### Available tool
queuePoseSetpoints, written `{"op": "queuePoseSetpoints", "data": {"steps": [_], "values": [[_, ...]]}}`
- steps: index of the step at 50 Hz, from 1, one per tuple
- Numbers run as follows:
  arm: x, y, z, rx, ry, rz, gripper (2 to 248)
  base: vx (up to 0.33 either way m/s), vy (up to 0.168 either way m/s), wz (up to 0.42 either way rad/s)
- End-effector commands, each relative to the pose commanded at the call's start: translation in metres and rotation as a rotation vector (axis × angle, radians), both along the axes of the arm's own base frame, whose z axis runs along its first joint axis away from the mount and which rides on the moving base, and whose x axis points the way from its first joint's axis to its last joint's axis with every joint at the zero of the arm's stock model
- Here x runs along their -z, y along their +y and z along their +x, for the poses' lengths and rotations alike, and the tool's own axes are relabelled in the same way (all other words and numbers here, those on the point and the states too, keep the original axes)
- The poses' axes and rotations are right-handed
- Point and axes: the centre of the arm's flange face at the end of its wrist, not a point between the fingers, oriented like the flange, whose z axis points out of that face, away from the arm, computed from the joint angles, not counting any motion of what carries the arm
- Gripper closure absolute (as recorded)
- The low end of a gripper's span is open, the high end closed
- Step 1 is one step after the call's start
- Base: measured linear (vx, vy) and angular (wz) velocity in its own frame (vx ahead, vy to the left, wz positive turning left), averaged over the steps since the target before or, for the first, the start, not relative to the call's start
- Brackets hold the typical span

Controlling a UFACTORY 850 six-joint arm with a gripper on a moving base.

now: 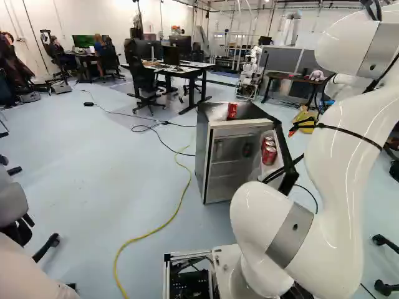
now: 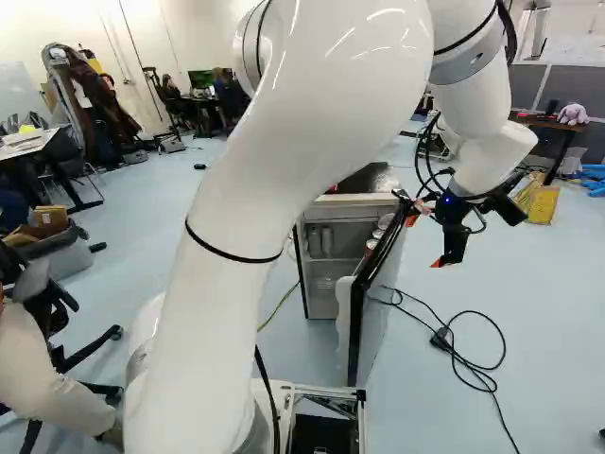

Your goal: Grab a drink from the fridge

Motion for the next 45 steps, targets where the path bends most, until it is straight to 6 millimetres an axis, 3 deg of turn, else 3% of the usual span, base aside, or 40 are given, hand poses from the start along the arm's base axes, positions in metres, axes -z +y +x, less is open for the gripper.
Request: {"op": "queuePoseSetpoints", "data": {"steps": [25,45], "values": [[0.001,0.039,0.005,-0.044,0.018,0.025,3,0.000,0.000,0.000],[0.004,0.073,-0.008,-0.107,0.068,0.028,3,0.000,0.000,0.000]]}}
